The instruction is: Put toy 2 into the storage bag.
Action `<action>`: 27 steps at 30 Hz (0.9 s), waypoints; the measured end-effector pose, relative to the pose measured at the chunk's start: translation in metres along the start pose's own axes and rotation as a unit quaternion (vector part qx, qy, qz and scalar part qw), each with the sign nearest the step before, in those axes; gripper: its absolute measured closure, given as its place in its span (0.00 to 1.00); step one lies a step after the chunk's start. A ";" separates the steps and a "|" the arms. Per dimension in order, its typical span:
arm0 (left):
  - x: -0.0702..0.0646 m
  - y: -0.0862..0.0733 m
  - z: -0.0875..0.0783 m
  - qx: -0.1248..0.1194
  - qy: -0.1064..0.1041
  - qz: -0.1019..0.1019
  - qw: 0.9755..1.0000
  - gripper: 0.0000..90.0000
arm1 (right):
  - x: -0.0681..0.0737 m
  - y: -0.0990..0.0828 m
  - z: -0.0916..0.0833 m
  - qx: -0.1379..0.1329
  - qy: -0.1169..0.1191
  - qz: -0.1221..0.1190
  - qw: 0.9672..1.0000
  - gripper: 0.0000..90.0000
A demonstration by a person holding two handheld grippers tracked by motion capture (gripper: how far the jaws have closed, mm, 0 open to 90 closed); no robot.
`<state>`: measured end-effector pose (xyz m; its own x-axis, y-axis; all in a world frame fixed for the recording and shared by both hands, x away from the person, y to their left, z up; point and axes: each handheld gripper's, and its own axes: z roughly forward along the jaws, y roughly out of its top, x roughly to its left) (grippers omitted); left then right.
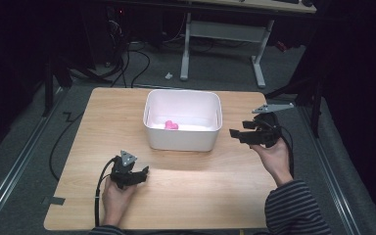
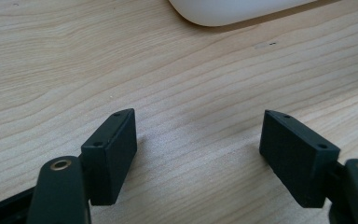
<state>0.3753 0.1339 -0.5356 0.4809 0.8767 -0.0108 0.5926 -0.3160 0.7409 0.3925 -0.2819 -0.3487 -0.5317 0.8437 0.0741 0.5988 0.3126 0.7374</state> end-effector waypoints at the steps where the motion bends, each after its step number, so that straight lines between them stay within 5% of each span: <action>1: 0.000 0.000 0.000 0.000 0.000 0.000 1.000 0.31 | 0.000 -0.002 -0.001 0.001 -0.002 0.000 1.000 0.40; 8: 0.000 0.000 0.000 0.000 0.000 0.000 1.000 0.31 | 0.002 -0.011 -0.009 -0.007 -0.010 -0.006 1.000 0.40; 27: 0.000 0.000 0.000 0.000 0.001 0.000 1.000 0.31 | -0.006 -0.064 -0.021 -0.026 -0.021 0.035 0.999 0.41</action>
<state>0.3749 0.1338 -0.5357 0.4791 0.8777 -0.0102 0.5926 -0.3149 0.7414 0.3450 -0.3161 -0.3821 -0.4643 0.8801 0.0996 0.6010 0.2304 0.7653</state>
